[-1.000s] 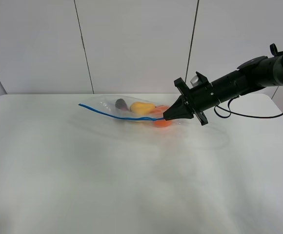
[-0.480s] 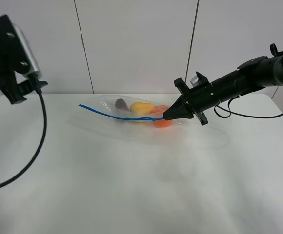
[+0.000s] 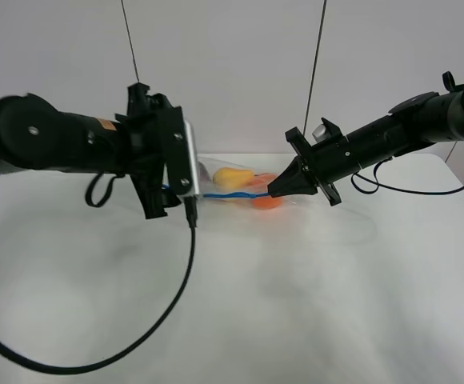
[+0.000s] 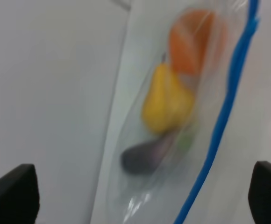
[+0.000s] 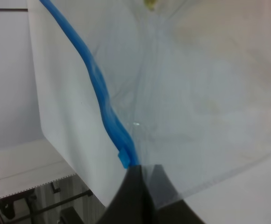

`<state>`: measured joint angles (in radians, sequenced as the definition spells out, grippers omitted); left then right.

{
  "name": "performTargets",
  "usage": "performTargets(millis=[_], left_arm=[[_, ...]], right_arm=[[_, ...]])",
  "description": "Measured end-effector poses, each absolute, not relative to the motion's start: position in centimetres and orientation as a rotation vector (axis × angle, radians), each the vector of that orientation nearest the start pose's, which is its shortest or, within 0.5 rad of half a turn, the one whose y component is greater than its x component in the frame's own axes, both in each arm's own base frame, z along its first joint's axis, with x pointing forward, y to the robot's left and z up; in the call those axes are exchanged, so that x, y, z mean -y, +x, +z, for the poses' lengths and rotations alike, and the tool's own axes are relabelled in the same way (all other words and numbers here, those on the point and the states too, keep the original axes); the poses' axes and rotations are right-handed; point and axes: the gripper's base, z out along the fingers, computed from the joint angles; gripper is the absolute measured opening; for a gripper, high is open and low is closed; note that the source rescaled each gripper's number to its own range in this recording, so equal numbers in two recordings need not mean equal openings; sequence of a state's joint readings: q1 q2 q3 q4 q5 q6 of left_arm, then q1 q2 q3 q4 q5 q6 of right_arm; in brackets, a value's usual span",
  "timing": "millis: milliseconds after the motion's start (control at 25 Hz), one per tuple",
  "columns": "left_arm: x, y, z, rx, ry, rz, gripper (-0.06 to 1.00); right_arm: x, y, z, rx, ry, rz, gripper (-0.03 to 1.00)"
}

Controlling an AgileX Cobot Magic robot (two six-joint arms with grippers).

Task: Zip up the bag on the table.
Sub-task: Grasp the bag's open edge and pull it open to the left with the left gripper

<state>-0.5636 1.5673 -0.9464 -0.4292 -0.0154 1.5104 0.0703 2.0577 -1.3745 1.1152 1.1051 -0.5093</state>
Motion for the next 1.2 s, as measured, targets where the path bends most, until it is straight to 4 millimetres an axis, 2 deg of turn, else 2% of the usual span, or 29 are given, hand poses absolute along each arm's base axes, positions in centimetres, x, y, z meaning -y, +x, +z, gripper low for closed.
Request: performTargets(millis=[200,360,520,640,800,960,1200], left_arm=[[22.8,28.4,22.3,-1.400,1.511,0.270,1.00],[25.0,28.6,19.7,-1.371,1.450,0.290,1.00],[25.6,29.4,17.2,-1.361,1.378,0.335,1.00],[25.8,30.0,16.0,-1.328,1.314,0.363,1.00],[26.4,30.1,14.9,-1.289,1.291,0.317,0.98],[26.8,30.0,13.9,-1.276,1.317,0.274,0.78],[26.9,30.0,12.5,-1.279,1.328,0.275,0.41]], right_arm=[[-10.1,39.4,17.9,-2.714,0.055,1.399,0.00],[-10.1,39.4,17.9,-2.716,0.064,1.399,0.00],[-10.1,39.4,17.9,-2.717,0.071,1.400,0.00],[-10.1,39.4,17.9,-2.717,0.071,1.400,0.00],[-10.1,39.4,17.9,-2.719,0.077,1.401,0.00],[-10.1,39.4,17.9,-2.723,0.093,1.404,0.00],[-10.1,39.4,17.9,-2.724,0.097,1.405,0.00]])
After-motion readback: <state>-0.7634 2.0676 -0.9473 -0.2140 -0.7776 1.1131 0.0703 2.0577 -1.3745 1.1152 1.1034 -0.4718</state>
